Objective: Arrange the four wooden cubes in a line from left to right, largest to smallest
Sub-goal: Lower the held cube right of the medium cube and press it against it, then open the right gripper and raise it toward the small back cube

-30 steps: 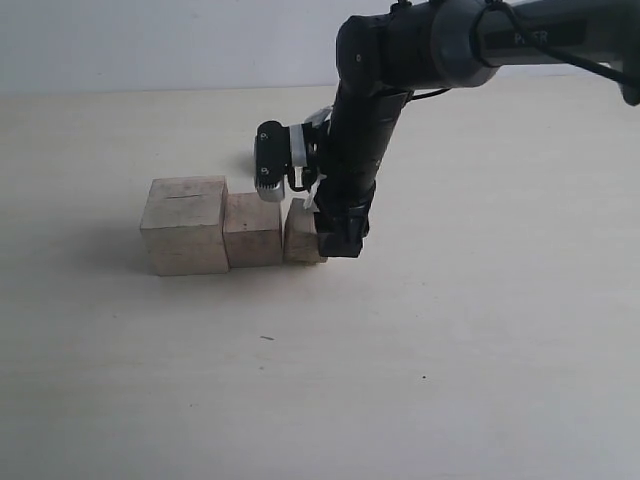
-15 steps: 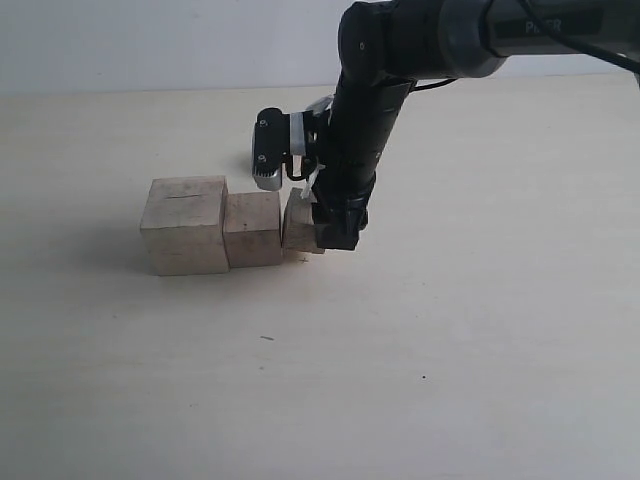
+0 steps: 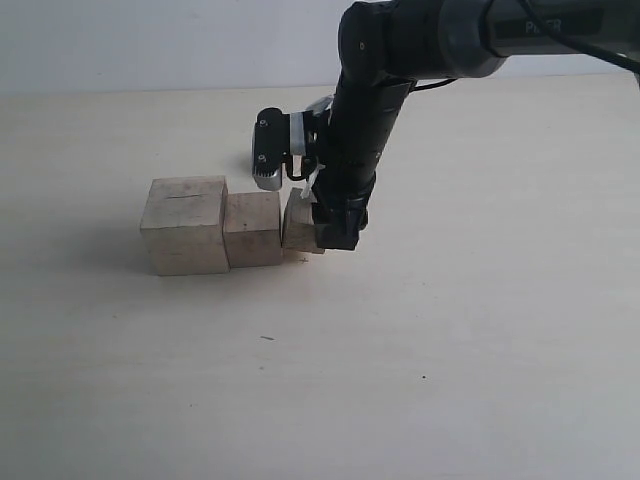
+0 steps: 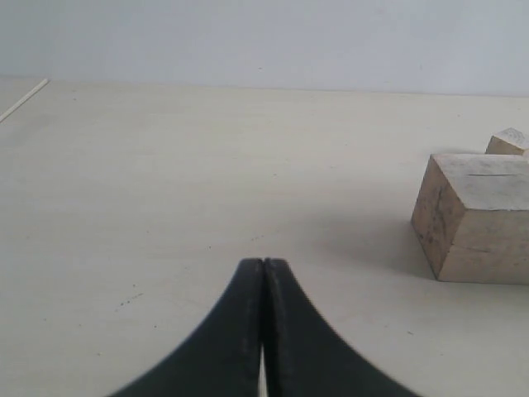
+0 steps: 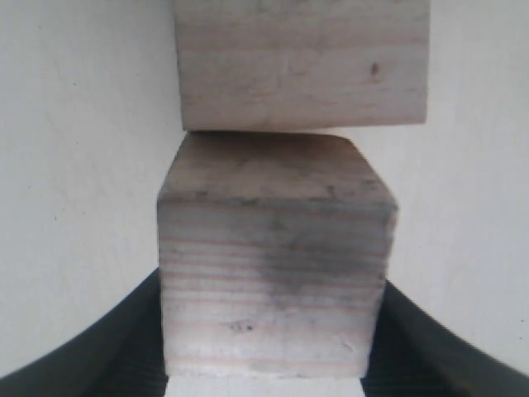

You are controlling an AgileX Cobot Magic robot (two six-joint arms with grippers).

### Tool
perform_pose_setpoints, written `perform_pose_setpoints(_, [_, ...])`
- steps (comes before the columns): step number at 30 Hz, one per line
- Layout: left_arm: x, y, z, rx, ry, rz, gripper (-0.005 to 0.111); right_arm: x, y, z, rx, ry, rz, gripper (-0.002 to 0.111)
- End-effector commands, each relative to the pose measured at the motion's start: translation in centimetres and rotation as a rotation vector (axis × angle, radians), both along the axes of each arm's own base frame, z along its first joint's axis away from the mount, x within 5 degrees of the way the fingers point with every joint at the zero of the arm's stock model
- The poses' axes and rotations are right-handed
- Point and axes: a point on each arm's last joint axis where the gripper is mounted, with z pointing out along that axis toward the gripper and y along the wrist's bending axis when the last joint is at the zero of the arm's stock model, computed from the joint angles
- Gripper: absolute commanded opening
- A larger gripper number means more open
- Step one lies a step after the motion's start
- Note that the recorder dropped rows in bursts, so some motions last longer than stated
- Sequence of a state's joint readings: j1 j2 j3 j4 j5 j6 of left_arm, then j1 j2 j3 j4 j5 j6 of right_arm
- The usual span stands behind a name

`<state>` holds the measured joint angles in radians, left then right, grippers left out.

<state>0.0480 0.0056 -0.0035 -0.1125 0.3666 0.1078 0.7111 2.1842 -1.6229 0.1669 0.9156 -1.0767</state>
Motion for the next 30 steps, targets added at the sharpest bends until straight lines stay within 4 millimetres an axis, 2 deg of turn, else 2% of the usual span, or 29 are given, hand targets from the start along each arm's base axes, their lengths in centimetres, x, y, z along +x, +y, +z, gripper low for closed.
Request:
perform_pose_setpoints(1, [0.0,0.01,0.02,-0.007,-0.014,0.002,0.0,0.1,0.05,0.32,0.017,-0.011,-0.013,0.0])
perform_pose_setpoints(5, [0.0,0.01,0.02,-0.007,-0.014,0.002,0.0,0.06,0.02,0.31,0.013,-0.006,-0.012,0.0])
perform_pose_setpoints(7, [0.0,0.01,0.02,-0.007,-0.014,0.002,0.0,-0.02,-0.03,0.29,0.007,0.001,-0.009,0.004])
perform_pose_setpoints(11, [0.0,0.01,0.02,-0.007,-0.014,0.002,0.0,-0.05,-0.05,0.28,0.005,0.005,-0.008,0.02])
perform_pose_setpoints(14, [0.0,0.01,0.02,-0.007,-0.014,0.002,0.0,-0.05,-0.05,0.28,0.005,0.005,-0.008,0.042])
perform_pose_setpoints(16, [0.0,0.01,0.02,-0.007,-0.014,0.002,0.0,-0.03,-0.04,0.29,0.006,0.003,-0.008,0.05])
perform_pose_setpoints(24, [0.0,0.01,0.02,-0.007,-0.014,0.002,0.0,0.02,0.12,0.33,0.028,0.009,-0.057,0.059])
perform_pose_setpoints(30, [0.0,0.01,0.02,-0.007,-0.014,0.002,0.0,0.0,0.07,0.31,0.022,0.013,-0.068,0.06])
